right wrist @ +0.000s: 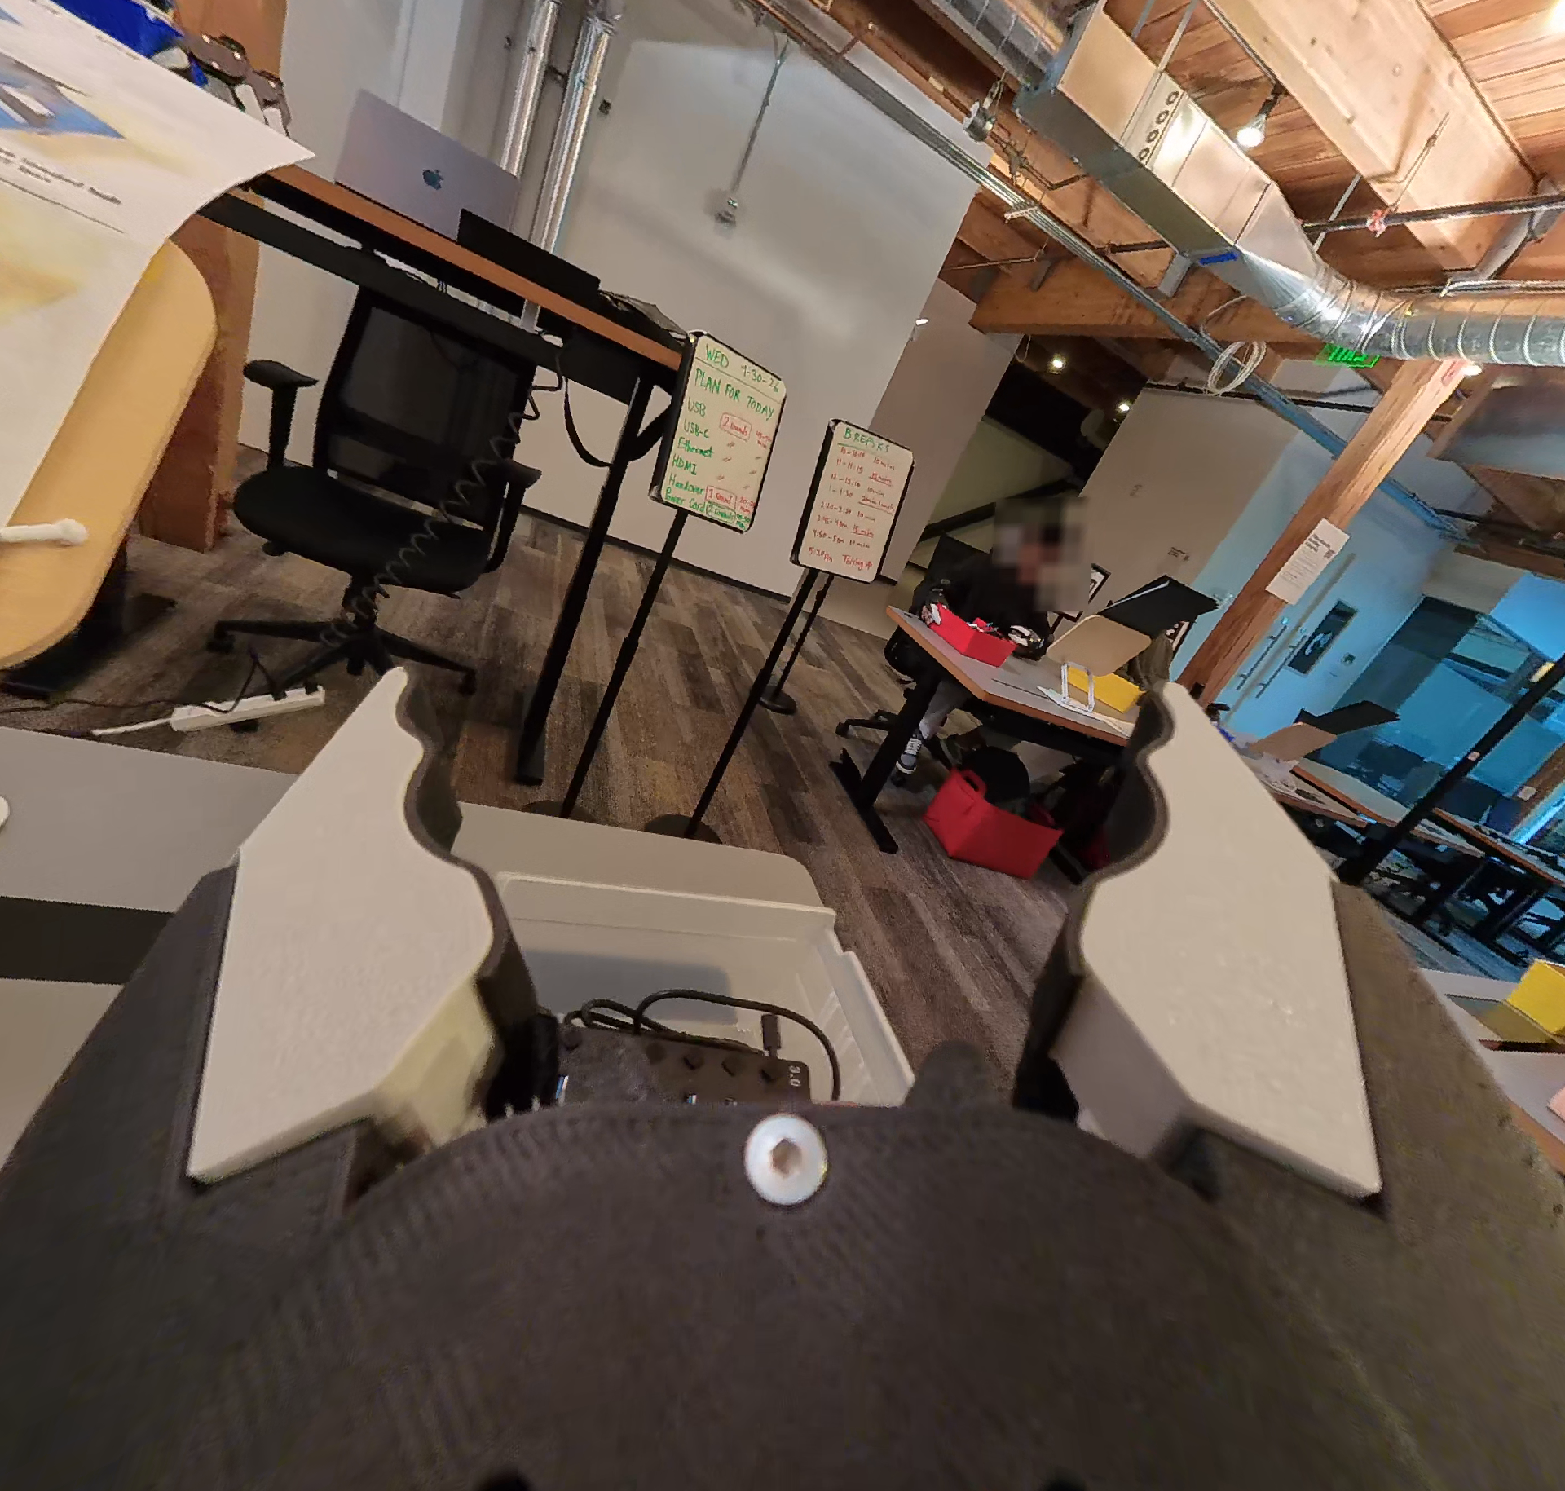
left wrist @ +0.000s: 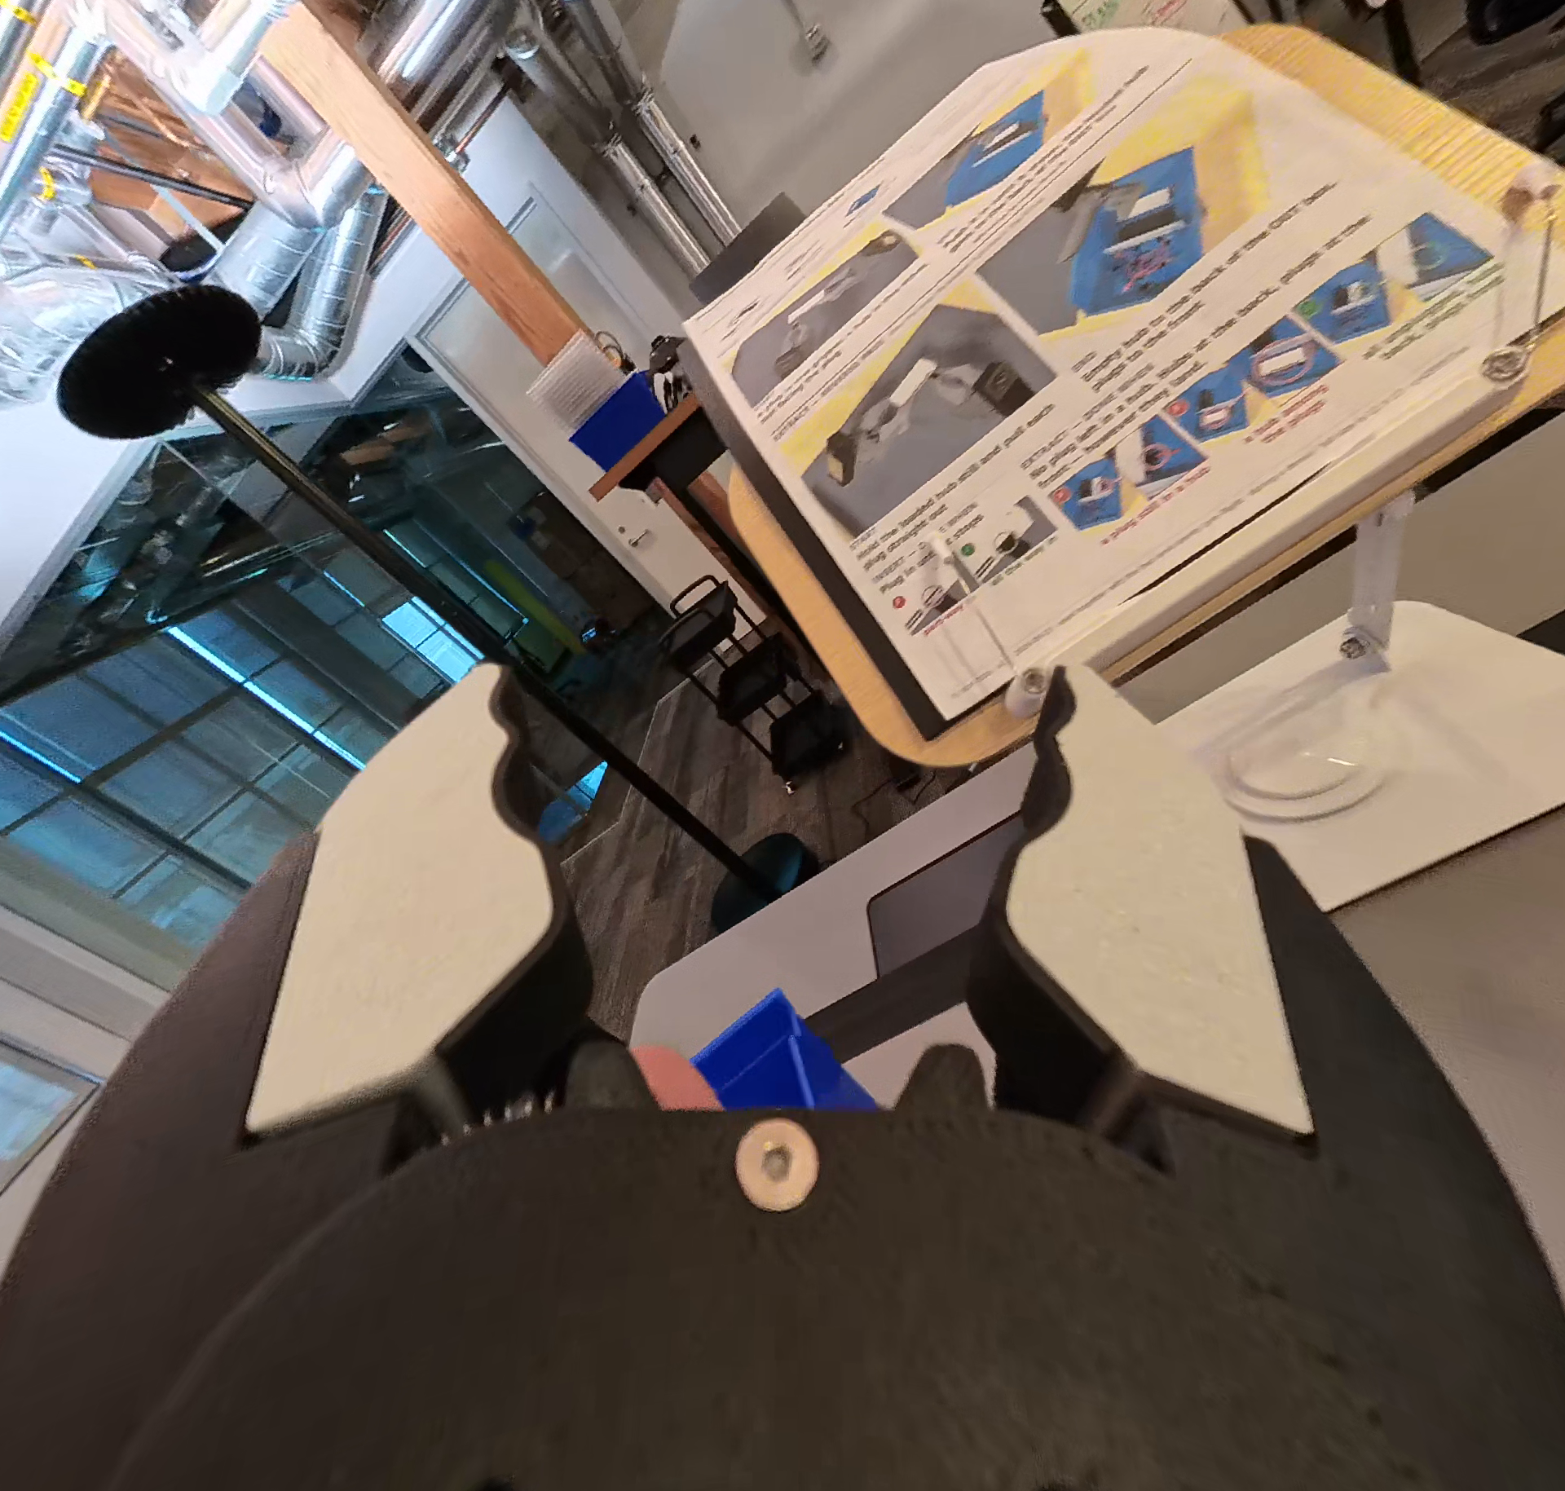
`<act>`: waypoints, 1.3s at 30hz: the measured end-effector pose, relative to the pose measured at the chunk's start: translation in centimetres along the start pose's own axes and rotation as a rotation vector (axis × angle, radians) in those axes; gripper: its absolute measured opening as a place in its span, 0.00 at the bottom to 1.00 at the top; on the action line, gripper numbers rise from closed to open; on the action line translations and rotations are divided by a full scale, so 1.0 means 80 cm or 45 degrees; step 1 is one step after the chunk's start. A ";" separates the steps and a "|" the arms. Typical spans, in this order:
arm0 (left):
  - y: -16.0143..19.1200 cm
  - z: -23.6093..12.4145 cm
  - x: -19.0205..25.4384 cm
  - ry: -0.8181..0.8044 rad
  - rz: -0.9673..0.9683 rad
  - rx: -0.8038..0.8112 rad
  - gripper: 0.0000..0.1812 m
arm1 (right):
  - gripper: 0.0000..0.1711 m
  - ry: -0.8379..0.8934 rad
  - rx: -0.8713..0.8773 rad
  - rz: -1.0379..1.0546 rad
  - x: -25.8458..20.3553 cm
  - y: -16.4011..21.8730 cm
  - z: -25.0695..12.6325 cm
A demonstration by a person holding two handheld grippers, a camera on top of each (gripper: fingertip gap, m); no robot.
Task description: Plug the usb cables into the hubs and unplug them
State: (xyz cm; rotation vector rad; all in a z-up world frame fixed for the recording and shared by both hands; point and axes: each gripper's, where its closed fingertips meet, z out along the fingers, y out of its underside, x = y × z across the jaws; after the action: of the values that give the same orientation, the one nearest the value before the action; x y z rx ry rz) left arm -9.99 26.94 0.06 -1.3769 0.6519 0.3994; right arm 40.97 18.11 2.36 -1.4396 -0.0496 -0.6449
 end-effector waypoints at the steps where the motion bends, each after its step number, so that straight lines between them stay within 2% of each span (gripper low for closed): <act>1: 0.006 -0.001 -0.005 -0.003 -0.006 -0.011 0.62 | 0.89 0.000 -0.004 -0.007 0.003 0.000 0.000; 6: 0.039 -0.008 -0.028 -0.049 0.046 -0.079 0.62 | 0.90 0.007 -0.031 -0.071 0.021 0.007 -0.004; 12: 0.085 -0.031 -0.064 -0.104 0.122 -0.155 0.62 | 0.88 0.028 -0.115 -0.159 0.064 0.042 -0.017; 13: 0.096 -0.036 -0.074 -0.116 0.131 -0.175 0.61 | 0.85 0.015 -0.129 -0.159 0.072 0.051 -0.020; 15: 0.119 -0.050 -0.088 -0.086 0.083 -0.213 0.58 | 0.79 -0.005 -0.183 -0.152 0.088 0.074 -0.026; 19: 0.185 -0.082 -0.131 -0.066 0.072 -0.349 0.50 | 0.74 -0.043 -0.336 -0.110 0.123 0.138 -0.037; 22: 0.238 -0.107 -0.158 -0.023 -0.001 -0.450 0.47 | 0.79 -0.154 -0.420 0.058 0.131 0.186 -0.044; 25: 0.288 -0.135 -0.168 0.052 -0.145 -0.560 0.49 | 0.72 -0.266 -0.492 0.193 0.131 0.229 -0.054; 28: 0.328 -0.159 -0.178 0.064 -0.269 -0.623 0.52 | 0.72 -0.308 -0.625 0.185 0.129 0.276 -0.063; 30: 0.348 -0.173 -0.180 0.071 -0.365 -0.635 0.53 | 0.67 -0.329 -0.667 0.167 0.129 0.298 -0.068; 33: 0.372 -0.188 -0.176 0.104 -0.479 -0.665 0.52 | 0.53 -0.379 -0.680 0.221 0.126 0.317 -0.073; 34: 0.379 -0.192 -0.171 0.127 -0.511 -0.676 0.49 | 0.48 -0.393 -0.702 0.241 0.125 0.326 -0.075; 36: 0.392 -0.199 -0.159 0.174 -0.557 -0.718 0.46 | 0.50 -0.427 -0.768 0.266 0.120 0.347 -0.078; 39: 0.403 -0.204 -0.148 0.210 -0.602 -0.731 0.42 | 0.43 -0.560 -0.846 0.304 0.096 0.371 -0.085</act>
State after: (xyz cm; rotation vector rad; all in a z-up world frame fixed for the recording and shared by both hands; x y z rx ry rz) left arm -42.02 17.67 -18.15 -2.0684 0.3289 0.0880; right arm 57.97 8.76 -22.30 -2.1718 -0.0056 -0.1289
